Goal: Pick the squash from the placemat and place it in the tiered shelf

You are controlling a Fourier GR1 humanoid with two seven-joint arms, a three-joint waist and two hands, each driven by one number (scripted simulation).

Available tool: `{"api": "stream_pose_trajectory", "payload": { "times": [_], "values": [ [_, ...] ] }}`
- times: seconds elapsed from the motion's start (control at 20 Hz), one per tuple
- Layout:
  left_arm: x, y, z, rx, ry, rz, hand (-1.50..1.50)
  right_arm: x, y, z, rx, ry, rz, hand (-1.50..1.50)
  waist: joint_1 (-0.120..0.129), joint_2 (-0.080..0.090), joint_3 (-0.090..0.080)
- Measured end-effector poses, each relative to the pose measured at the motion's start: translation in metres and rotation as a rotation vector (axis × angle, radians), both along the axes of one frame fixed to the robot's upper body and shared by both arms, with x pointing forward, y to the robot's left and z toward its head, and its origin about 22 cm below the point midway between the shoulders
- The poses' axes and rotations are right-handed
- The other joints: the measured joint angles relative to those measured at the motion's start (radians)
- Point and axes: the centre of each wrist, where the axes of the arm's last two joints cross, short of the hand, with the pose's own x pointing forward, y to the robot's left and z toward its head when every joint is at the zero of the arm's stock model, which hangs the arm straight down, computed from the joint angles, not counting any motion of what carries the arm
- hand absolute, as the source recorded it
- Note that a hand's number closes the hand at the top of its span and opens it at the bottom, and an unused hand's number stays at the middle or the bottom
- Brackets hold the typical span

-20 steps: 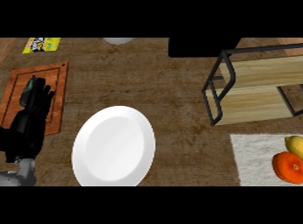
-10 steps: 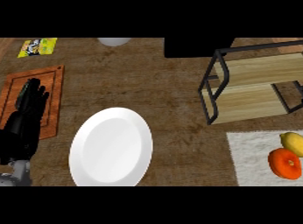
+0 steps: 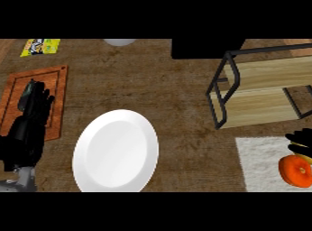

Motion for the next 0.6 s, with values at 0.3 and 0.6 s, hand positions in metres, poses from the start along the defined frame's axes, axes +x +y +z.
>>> {"api": "stream_pose_trajectory", "payload": {
  "times": [0.3, 0.6],
  "values": [
    [0.004, -0.002, 0.009, -0.001, 0.001, -0.008, 0.00, -0.007, -0.010, -0.033, -0.179, -0.076, -0.027, -1.50, 0.011, 0.002, -0.001],
    [0.002, 0.001, 0.011, 0.002, 0.005, -0.014, 0.00, -0.007, -0.027, -0.059, -0.214, -0.094, -0.060, -1.50, 0.015, 0.003, -0.002]
  ]
}}
